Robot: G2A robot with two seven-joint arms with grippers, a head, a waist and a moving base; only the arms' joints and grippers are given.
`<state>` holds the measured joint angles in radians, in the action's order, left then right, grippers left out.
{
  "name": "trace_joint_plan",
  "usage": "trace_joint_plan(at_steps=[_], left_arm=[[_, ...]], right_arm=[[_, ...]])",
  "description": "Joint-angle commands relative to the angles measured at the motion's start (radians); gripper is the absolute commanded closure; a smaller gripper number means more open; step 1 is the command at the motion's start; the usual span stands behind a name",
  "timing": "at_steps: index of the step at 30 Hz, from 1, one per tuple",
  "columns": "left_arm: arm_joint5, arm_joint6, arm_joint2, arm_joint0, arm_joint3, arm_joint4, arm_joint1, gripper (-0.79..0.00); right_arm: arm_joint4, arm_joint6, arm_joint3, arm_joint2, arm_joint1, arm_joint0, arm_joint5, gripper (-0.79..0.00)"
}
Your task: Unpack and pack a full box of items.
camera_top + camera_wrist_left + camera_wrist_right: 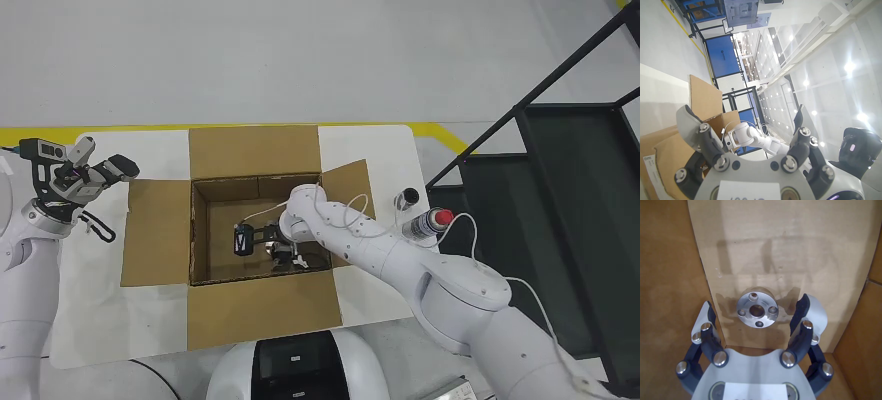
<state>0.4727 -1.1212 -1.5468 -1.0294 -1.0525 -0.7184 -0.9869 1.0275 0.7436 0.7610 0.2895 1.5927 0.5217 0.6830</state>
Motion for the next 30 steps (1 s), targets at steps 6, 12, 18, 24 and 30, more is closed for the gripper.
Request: trace_joint_plan(at_steps=[6, 12, 18, 24, 30], left_arm=[[0.000, 0.000, 0.000, 0.000, 0.000, 0.000, 0.000, -0.785], [0.000, 0.000, 0.000, 0.000, 0.000, 0.000, 0.000, -0.785], [0.000, 0.000, 0.000, 0.000, 0.000, 0.000, 0.000, -0.785], [0.000, 0.000, 0.000, 0.000, 0.000, 0.000, 0.000, -0.785], [0.000, 0.000, 0.000, 0.000, 0.000, 0.000, 0.000, -0.785]], right_arm=[[0.011, 0.014, -0.038, -0.006, 0.032, -0.007, -0.010, -0.326], [0.034, 0.042, -0.036, -0.007, 0.051, -0.009, -0.042, -0.114], [0.063, 0.081, 0.023, 0.008, 0.050, -0.017, -0.081, 0.000], [0.081, 0.173, 0.167, 0.054, 0.013, 0.001, -0.119, 0.000], [0.114, 0.276, 0.401, 0.147, -0.063, 0.069, -0.157, 0.000]])
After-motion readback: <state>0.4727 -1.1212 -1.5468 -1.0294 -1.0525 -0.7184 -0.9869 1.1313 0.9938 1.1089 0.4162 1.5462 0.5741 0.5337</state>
